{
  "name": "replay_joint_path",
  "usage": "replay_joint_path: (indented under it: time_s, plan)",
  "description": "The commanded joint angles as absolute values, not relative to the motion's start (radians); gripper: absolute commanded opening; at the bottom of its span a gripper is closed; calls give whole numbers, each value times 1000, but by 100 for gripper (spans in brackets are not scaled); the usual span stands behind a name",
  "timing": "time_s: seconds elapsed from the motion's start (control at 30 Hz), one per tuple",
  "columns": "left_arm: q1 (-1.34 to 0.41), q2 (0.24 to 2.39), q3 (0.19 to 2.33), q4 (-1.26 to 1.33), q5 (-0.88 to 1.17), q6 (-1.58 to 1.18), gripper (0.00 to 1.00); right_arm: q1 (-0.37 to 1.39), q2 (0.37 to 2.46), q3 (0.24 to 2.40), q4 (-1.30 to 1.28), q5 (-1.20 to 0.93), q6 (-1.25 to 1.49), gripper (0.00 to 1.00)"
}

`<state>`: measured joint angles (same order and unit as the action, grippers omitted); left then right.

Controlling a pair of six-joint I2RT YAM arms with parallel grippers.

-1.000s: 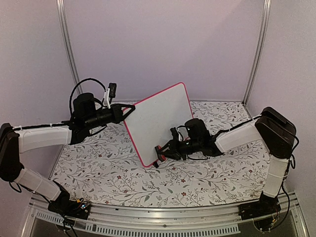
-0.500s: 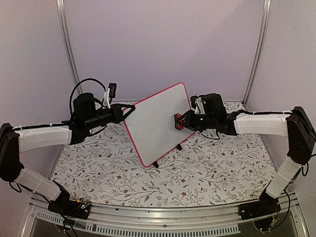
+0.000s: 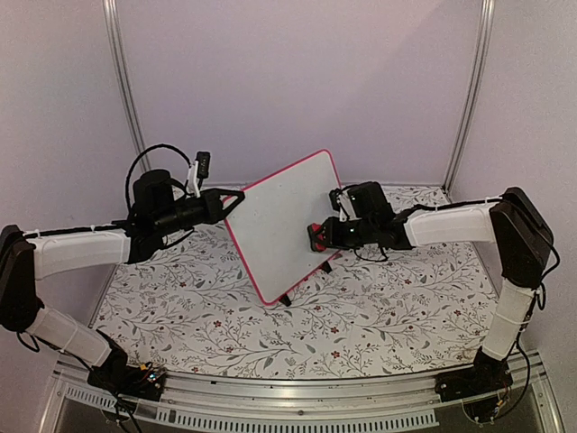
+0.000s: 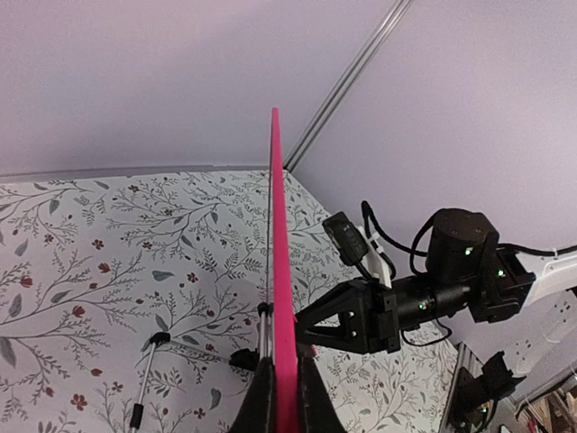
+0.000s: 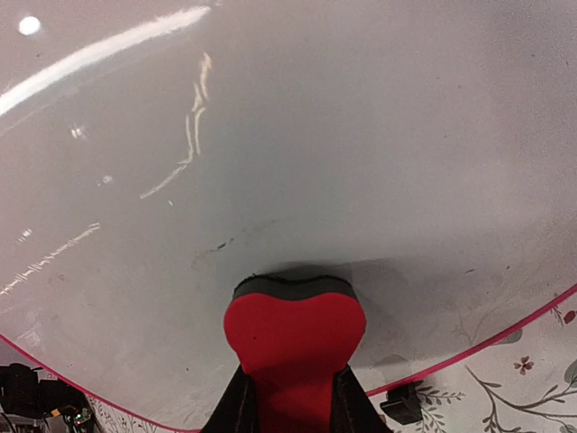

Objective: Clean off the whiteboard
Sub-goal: Erase the whiteboard at the center of the board.

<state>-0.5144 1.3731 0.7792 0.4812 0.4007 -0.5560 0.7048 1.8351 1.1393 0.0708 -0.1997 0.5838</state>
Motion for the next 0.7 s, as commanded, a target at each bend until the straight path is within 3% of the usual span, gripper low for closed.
replay_joint_path:
  time_s: [0.0,0.67]
  plan:
    - [-529,1362,809,544,486,-562,0,800,1901,1228,66,-233,487,22]
    - [-528,1364,809,545,486,-566,0,956,1991,1251,-214,-189,267,21]
